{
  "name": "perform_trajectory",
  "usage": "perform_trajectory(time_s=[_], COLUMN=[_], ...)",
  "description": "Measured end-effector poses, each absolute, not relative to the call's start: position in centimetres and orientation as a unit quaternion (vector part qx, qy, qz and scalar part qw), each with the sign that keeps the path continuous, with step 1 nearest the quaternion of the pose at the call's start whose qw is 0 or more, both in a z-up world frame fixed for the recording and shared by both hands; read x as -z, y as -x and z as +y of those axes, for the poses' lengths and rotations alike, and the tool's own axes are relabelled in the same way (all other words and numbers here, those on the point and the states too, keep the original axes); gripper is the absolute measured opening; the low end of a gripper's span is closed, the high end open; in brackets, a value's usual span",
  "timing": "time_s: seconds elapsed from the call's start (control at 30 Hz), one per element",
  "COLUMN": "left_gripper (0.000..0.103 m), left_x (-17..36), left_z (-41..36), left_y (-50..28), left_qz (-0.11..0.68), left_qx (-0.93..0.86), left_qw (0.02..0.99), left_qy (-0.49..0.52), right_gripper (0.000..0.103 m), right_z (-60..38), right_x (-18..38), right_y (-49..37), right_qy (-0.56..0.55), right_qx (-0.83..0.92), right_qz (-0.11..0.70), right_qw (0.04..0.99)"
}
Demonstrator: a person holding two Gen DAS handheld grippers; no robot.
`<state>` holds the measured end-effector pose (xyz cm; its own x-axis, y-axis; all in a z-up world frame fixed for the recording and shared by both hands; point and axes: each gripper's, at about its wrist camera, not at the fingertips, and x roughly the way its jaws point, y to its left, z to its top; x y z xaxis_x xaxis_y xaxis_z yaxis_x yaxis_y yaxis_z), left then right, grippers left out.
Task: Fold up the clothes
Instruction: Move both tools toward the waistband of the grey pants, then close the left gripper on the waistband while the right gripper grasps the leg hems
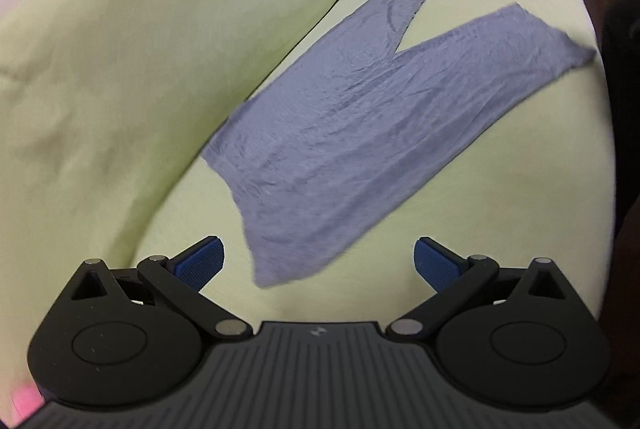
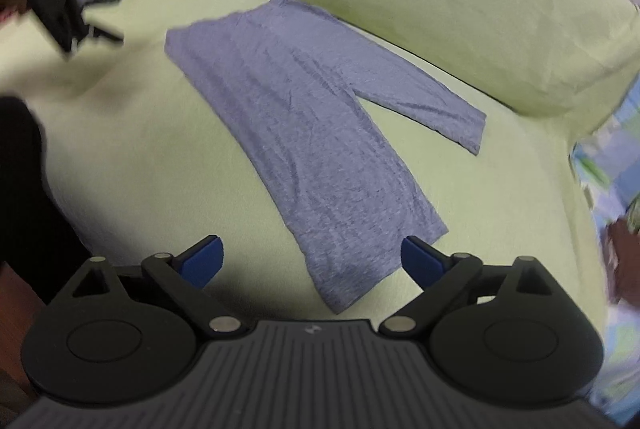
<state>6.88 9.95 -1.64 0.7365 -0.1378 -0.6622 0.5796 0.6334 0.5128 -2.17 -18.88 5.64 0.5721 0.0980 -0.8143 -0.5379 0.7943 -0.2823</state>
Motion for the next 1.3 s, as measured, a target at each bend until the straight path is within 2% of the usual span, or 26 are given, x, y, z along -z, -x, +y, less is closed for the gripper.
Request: perform_trajectory(time_s=[0.17, 0.27, 0.37, 0.43, 0.53, 0.77, 0.87, 1.03, 1.1, 1.17, 1.3], left_gripper=[0.101, 0.096, 0.094, 0.093, 0.085, 0.082, 0.075, 0.073, 0.065, 0.063, 0.062], left_x=[2.9, 3.8, 4.4, 5.0, 5.9, 8.0, 9.0, 10.6, 11.0, 11.3, 11.8], left_z=[12.3, 13.1, 13.5, 13.9, 14.2, 15.1, 15.6, 15.9, 16.0, 16.1, 16.6], left_y=[-8.4, -9.1, -9.5, -10.1, -10.8, -11.7, -12.2, -13.1, -13.4, -13.5, -13.6], left_qz=[0.257, 0.239, 0.224, 0.213, 0.211, 0.193, 0.183, 0.168, 0.165, 0.162, 0.149], left_qx=[0.26, 0.301, 0.328, 0.35, 0.364, 0.383, 0.389, 0.403, 0.404, 0.405, 0.41], left_qw=[0.828, 0.807, 0.785, 0.765, 0.742, 0.709, 0.694, 0.675, 0.67, 0.664, 0.659], left_qy=[-0.425, -0.449, -0.476, -0.496, -0.522, -0.56, -0.577, -0.594, -0.601, -0.607, -0.613], right_gripper=[0.072, 0.062, 0.059, 0.058, 0.056, 0.053, 0.053, 0.053, 0.052, 0.053, 0.052], right_z=[-17.3, -16.5, -16.5, -16.9, -17.4, -18.0, -18.1, -18.0, -18.0, -17.9, -17.9], right_x=[-2.8, -1.3, -0.5, -0.2, 0.6, 2.6, 3.0, 3.7, 3.9, 4.1, 4.2], right_y=[1.8, 1.9, 2.0, 1.9, 1.5, 1.4, 1.8, 2.0, 1.9, 1.8, 1.8], right_qy=[0.348, 0.399, 0.428, 0.443, 0.467, 0.508, 0.513, 0.521, 0.522, 0.523, 0.527], right_qx=[-0.19, -0.204, -0.227, -0.239, -0.25, -0.273, -0.27, -0.265, -0.265, -0.265, -0.266], right_qz=[0.419, 0.404, 0.394, 0.387, 0.385, 0.39, 0.393, 0.395, 0.397, 0.398, 0.397], right_qw=[0.817, 0.797, 0.781, 0.772, 0.756, 0.718, 0.714, 0.709, 0.707, 0.706, 0.703])
